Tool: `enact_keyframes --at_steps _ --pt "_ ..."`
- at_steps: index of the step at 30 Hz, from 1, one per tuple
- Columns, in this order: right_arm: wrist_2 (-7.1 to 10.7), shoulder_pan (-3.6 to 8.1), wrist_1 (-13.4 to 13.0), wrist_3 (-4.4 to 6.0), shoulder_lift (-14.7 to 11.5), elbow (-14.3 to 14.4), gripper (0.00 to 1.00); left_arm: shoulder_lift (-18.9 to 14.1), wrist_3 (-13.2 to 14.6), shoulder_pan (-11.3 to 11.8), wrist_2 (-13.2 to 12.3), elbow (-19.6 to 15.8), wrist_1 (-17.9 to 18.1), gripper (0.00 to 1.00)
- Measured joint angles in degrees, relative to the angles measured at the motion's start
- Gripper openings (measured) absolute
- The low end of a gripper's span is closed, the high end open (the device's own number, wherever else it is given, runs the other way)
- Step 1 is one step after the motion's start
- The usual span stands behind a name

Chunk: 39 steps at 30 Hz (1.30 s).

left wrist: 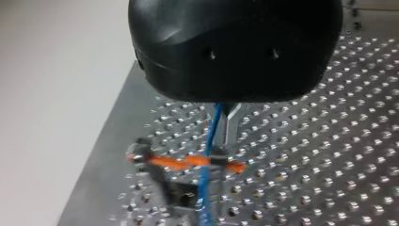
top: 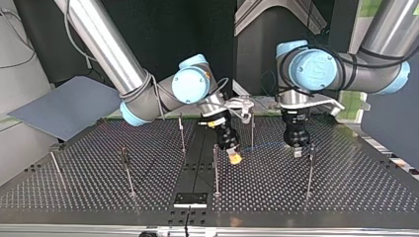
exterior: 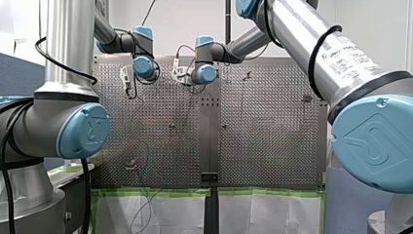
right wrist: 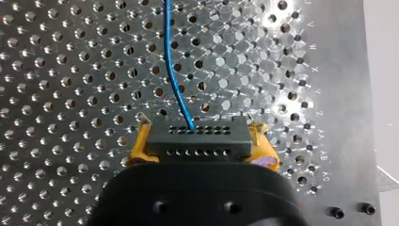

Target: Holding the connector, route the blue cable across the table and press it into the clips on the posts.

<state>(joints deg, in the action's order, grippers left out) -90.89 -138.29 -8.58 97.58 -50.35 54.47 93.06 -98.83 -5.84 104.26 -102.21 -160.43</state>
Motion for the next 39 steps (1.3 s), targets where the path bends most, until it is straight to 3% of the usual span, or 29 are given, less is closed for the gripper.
enact_keyframes --at_steps 7,17,25,39 --pt "-0.14 0.07 0.0 0.0 0.1 2.2 0.0 0.0 1.1 -0.7 1.9 -3.6 1.4 0.0" --pt "-0.11 0.62 -0.1 0.0 0.1 6.7 0.0 0.2 1.3 -1.7 1.8 -9.0 6.0 0.0" --pt "-0.29 1.29 -0.2 -0.04 0.2 10.8 0.0 3.4 1.7 -3.0 2.0 -13.0 7.1 0.0" --pt "-0.49 1.93 -0.3 -1.65 0.2 15.7 0.0 7.7 1.4 -3.5 0.3 -14.0 10.8 0.0"
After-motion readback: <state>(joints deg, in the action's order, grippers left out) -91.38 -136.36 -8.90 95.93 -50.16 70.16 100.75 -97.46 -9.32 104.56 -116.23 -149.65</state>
